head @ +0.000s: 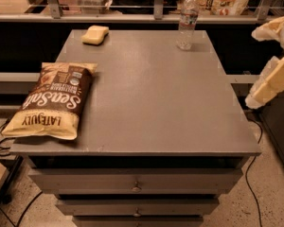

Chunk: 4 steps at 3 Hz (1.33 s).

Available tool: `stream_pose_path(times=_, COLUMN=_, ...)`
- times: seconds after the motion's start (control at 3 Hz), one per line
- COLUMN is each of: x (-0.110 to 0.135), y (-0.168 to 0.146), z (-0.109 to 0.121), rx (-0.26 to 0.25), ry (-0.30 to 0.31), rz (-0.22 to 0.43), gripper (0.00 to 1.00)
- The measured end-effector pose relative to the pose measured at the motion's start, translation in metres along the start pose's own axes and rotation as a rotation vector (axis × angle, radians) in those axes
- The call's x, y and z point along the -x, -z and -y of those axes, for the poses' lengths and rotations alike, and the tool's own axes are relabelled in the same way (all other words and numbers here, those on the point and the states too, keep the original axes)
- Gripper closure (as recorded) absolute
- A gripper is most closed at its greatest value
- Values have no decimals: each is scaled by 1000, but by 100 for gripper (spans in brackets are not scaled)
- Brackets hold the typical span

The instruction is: Move water bottle near brown chip bag

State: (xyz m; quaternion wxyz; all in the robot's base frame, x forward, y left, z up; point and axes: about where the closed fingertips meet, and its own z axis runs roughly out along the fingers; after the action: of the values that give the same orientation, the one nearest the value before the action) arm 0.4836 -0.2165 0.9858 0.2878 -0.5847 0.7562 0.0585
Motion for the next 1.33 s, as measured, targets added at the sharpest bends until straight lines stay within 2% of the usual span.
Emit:
stream_pose_path(times=0.33, x=17, y=-5, z=43, rx=-40, ry=-12, rz=156, gripper=0)
stream_pose_path(times=0.67, x=17, y=-5, z=43, rx=-40, ry=-12, rz=156, gripper=0)
stream_pose_path(times=1.0, x=21, y=-20, z=53, rx=-59, ry=-110, rz=227, gripper=0)
stream_pose_path(times=1.33, x=33, y=-57, z=75, rx=-73, ry=-263, rz=366, gripper=0)
